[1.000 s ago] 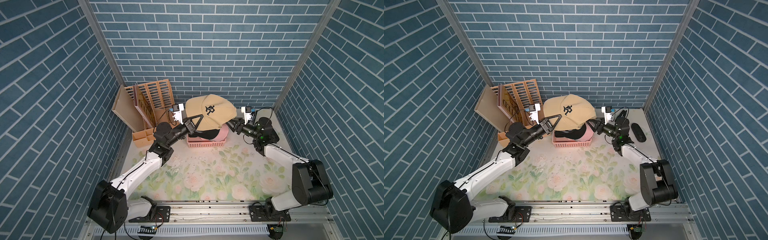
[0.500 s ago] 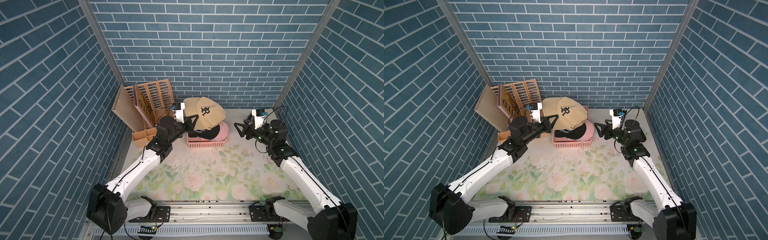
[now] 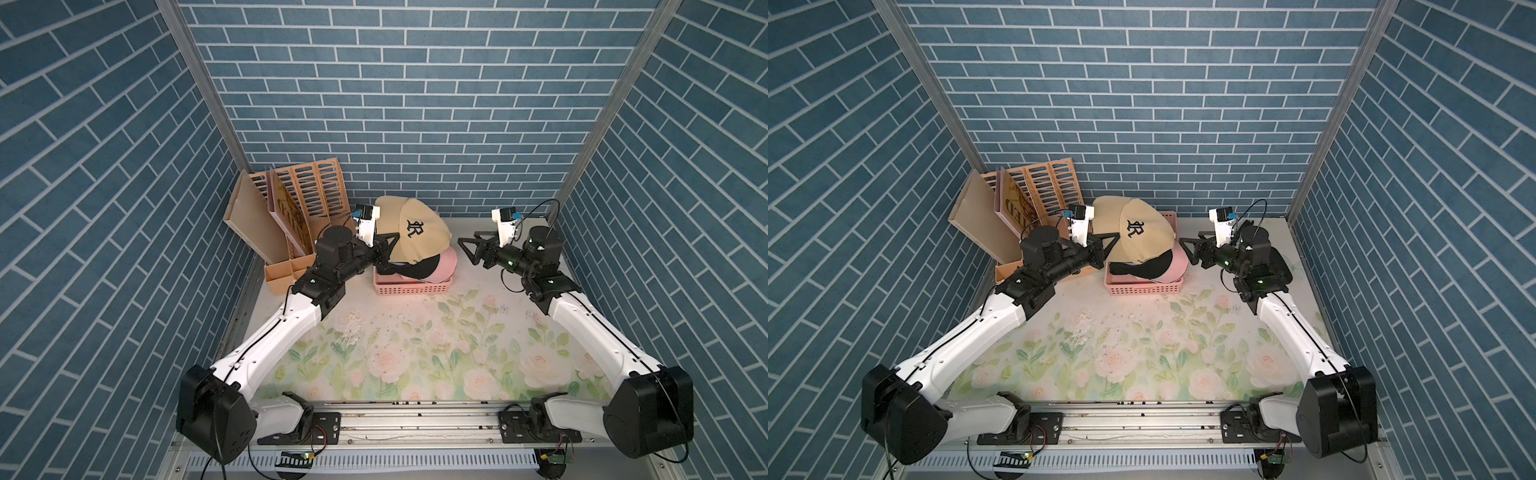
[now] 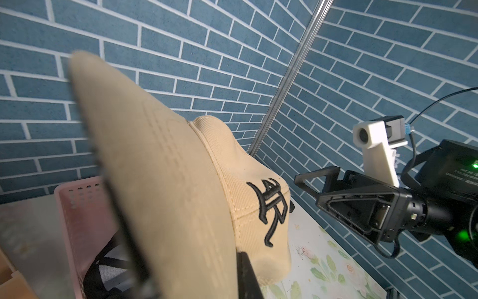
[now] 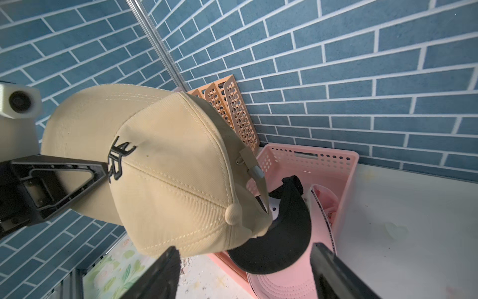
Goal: Turn the baseball cap inside out
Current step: Turn over the baseball cap.
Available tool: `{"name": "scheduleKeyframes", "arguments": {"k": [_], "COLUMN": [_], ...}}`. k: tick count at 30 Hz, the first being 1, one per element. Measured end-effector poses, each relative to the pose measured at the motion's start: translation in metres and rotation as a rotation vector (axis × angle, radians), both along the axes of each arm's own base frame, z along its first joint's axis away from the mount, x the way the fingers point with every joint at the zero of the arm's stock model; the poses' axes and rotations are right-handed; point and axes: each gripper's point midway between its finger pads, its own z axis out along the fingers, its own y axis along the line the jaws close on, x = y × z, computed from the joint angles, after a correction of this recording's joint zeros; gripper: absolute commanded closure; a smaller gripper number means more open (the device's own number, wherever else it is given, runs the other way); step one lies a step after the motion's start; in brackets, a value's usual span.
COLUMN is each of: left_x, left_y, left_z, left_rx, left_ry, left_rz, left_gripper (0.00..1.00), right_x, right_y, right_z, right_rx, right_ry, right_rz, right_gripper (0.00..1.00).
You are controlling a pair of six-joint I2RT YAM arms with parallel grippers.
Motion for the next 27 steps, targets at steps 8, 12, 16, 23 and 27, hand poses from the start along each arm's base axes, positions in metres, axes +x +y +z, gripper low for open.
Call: {"name": "scheduleKeyframes", "arguments": {"k": [8, 12, 16, 23, 27], "left_x": [-0.003, -0.003, -0.004, -0.003, -0.002], "left_y": [-0.003, -0.003, -0.004, -0.003, -0.002], "left_z": [0.000, 0.000, 0.001, 0.001, 0.004], "left_rx": [0.003, 0.004, 0.004, 0.004, 0.002], "left_ry": [-0.005, -0.007, -0.008, -0.008, -0.013], "left_rz": [-0.026, -0.027, -0.034, -0.029, -0.018], "left_gripper": [1.00, 1.00, 1.00, 1.00, 1.00], "right_x": [0.007, 0.012, 0.012, 0.007, 0.007], "right_y": [0.015, 0.020, 0.027, 0.043, 0.043], "right_z": [-0.002, -0.011, -0.015, -0.025, -0.027], "right_rx": [0.070, 0.092, 0.115, 0.140, 0.142], "right_ry": [0.010, 0.037, 0.051, 0.098, 0.106], "right_rz": [0.071, 0.098, 0.136, 0.213, 0.219], "right_gripper": [0.19, 0.20, 0.34, 0.65, 0.78]}}
